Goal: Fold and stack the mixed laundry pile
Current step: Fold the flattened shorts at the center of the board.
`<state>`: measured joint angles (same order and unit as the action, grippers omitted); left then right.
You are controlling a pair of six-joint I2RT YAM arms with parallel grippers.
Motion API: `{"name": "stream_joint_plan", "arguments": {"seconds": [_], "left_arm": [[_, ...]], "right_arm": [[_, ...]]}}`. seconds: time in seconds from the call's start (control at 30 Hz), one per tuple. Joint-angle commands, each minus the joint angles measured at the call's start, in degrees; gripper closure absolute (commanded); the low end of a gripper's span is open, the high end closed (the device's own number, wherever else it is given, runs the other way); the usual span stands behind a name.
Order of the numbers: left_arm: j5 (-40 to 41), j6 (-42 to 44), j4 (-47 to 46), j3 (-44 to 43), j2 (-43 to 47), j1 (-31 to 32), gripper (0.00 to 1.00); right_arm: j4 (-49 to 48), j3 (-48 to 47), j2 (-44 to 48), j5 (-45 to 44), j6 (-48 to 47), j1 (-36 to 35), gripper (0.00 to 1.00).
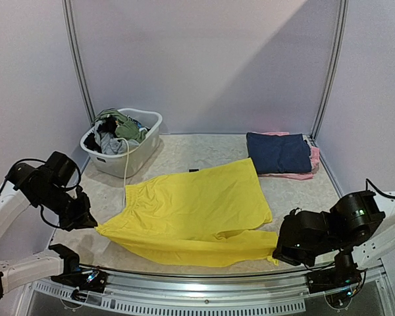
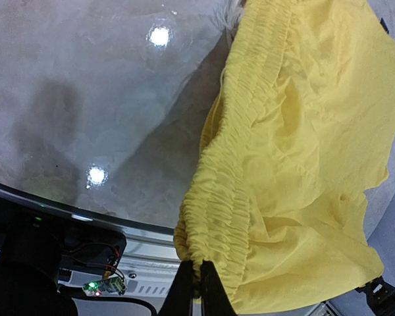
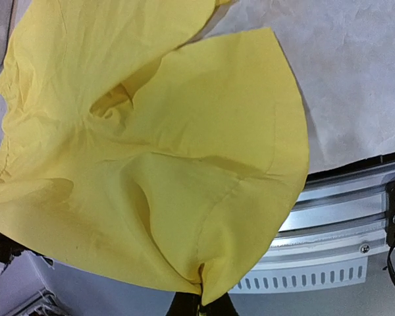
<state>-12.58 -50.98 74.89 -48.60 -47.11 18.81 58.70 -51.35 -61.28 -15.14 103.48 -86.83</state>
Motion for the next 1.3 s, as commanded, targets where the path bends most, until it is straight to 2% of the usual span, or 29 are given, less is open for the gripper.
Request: {"name": "stream_joint_plan", "arguments": {"seconds": [0.0,0.2,0.33,0.43,0.83,1.27], "left_arm": [[1.59,-1.29,0.90,-1.49,-2.37,0.56,1.00],[-0.40,-2.12,-3.62,-4.53,-5.76,0.60,1.00],[0.22,-1.83,-3.76,-7.83,-8.35,0.59,1.00],[0.69,-2.46,-4.74,-9.70,-10.29,0.58,1.00],[2.10,-1.81,-6.04,-16.81,-18.92,0.57,1.00],[4.37,-0.33,-7.59,-24.21,-26.75,-0.58,1.00]], "right_arm": [[8.24,-3.12,0.79,-7.17,-2.27,4.26,1.00],[6.54,-4.26,2.91,-6.93,-10.76,9.34,1.00],[8.85,-7.70,2.11,-7.80,-14.83,13.01,1.00],[6.82,-9.05,1.07,-6.70,-19.26,17.21,1.00],[3.92,-16.61,-8.44,-1.09,-34.83,31.89,1.00],[5.45,-27.74,-19.06,3.76,-49.66,41.41,1.00]]}}
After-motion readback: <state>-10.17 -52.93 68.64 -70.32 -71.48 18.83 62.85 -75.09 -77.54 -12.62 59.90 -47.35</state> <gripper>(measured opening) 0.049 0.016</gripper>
